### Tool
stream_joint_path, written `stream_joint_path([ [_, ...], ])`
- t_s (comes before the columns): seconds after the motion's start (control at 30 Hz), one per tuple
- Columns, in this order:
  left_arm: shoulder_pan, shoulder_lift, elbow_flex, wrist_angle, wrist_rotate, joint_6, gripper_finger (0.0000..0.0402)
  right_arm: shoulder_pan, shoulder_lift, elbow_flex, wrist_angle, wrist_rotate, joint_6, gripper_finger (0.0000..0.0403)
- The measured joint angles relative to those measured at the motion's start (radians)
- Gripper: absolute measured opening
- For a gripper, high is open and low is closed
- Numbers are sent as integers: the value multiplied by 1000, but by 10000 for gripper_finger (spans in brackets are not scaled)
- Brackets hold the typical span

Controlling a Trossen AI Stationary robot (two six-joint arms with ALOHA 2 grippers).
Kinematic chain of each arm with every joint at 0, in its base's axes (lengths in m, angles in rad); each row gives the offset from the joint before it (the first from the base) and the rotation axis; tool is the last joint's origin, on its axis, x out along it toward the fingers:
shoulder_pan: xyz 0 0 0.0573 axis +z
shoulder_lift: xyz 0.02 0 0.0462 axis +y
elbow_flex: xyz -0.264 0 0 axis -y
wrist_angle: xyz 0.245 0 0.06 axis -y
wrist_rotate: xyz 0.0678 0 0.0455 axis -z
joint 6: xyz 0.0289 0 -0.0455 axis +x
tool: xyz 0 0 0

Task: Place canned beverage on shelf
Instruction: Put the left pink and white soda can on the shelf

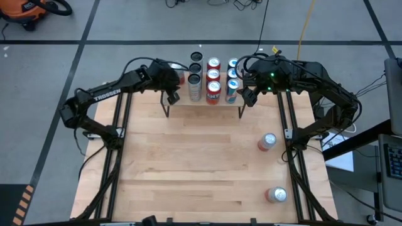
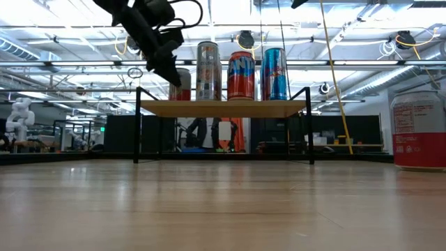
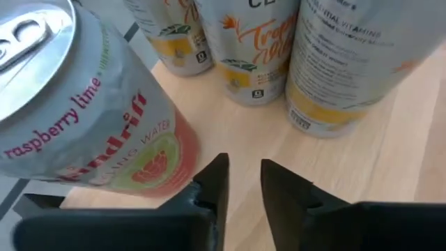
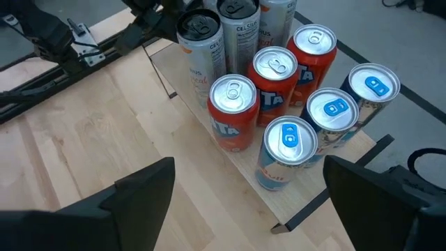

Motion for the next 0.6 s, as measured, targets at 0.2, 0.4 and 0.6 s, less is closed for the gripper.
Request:
stream_joint_path([
  [0.2, 0, 25, 0, 41, -5, 7, 53, 0, 0, 0, 0, 0, 9, 345],
  [0.4, 0, 31, 0, 68, -75, 6, 39, 0, 0, 0, 2, 0, 6, 345],
  [0.6, 8, 31, 0, 115, -82, 6, 38, 0, 0, 0, 2, 0, 2, 345],
])
